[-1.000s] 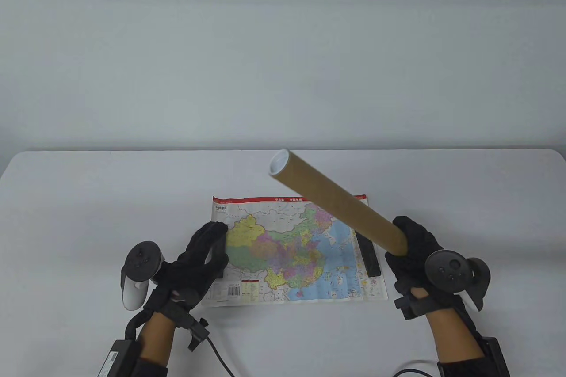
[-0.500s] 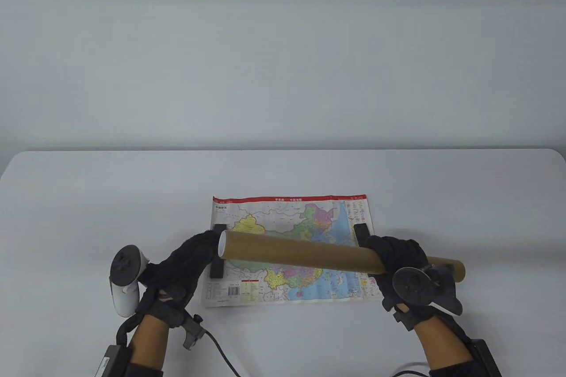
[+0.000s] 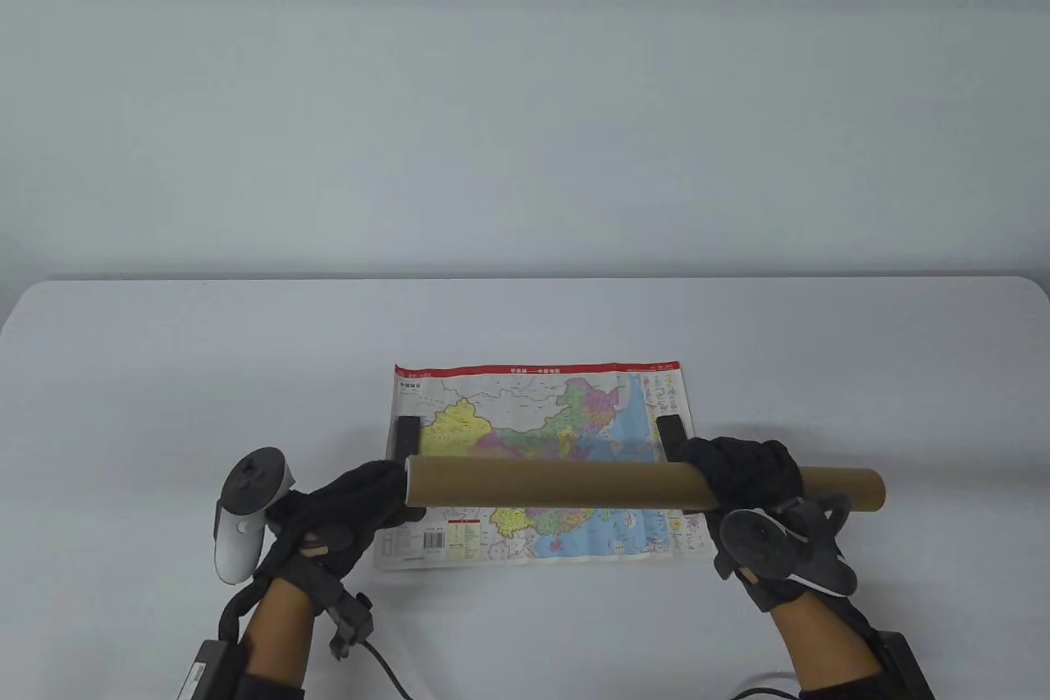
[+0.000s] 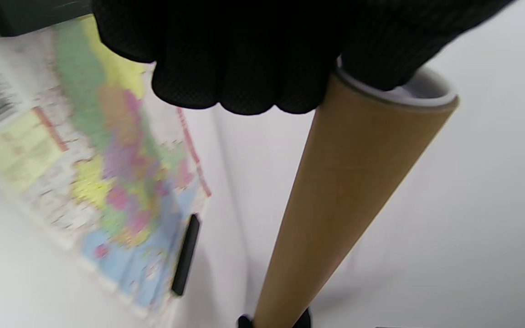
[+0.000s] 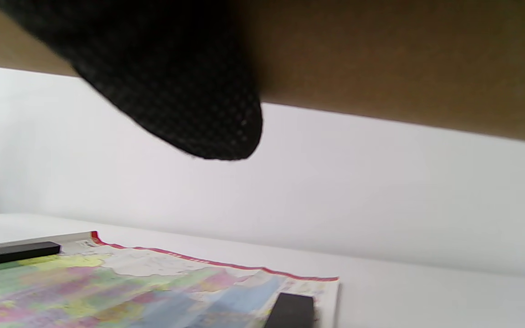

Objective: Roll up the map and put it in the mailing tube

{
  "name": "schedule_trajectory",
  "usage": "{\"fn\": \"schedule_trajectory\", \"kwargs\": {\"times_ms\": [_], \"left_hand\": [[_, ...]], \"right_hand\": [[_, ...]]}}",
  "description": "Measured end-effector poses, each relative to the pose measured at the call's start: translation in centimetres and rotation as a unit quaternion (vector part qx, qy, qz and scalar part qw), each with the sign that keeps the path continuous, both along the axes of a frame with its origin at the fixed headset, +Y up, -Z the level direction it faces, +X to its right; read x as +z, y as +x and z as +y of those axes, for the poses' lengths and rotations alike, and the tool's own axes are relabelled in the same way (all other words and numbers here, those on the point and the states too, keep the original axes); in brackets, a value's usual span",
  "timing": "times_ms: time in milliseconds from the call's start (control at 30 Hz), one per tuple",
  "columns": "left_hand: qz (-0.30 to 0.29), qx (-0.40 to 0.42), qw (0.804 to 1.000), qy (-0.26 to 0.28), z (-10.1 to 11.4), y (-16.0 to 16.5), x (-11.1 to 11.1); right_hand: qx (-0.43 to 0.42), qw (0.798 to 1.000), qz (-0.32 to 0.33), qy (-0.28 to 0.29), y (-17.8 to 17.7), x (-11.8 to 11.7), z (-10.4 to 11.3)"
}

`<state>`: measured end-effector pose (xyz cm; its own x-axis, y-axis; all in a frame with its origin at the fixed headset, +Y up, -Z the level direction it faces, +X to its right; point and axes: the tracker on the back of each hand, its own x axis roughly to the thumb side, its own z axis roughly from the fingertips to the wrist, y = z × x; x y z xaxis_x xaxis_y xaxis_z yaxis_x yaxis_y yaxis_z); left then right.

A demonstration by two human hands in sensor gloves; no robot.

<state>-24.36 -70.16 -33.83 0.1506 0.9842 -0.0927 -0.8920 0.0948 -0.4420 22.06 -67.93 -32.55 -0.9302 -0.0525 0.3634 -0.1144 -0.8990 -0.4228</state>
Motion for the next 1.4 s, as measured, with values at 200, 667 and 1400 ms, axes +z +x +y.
{"fn": "schedule_trajectory", "kwargs": {"times_ms": [200,667,1400], "left_hand": [[-0.03,-0.056,0.996,-0.068,-0.9,0.5,-0.2],[0.07,-0.137,0.986,-0.058,-1.1,0.2,-0.6],[0.31,-0.579,0.741,-0.137,-2.4,-12.9,-3.9]], "right_hand": [[0.041,0.999,-0.017,0.023,0.1,0.3,0.1],[0.076,0.995,-0.026,0.061,-0.3,0.7,0.5],[-0.003,0.998,-0.055,0.019,1.9,0.5,1.5]]}}
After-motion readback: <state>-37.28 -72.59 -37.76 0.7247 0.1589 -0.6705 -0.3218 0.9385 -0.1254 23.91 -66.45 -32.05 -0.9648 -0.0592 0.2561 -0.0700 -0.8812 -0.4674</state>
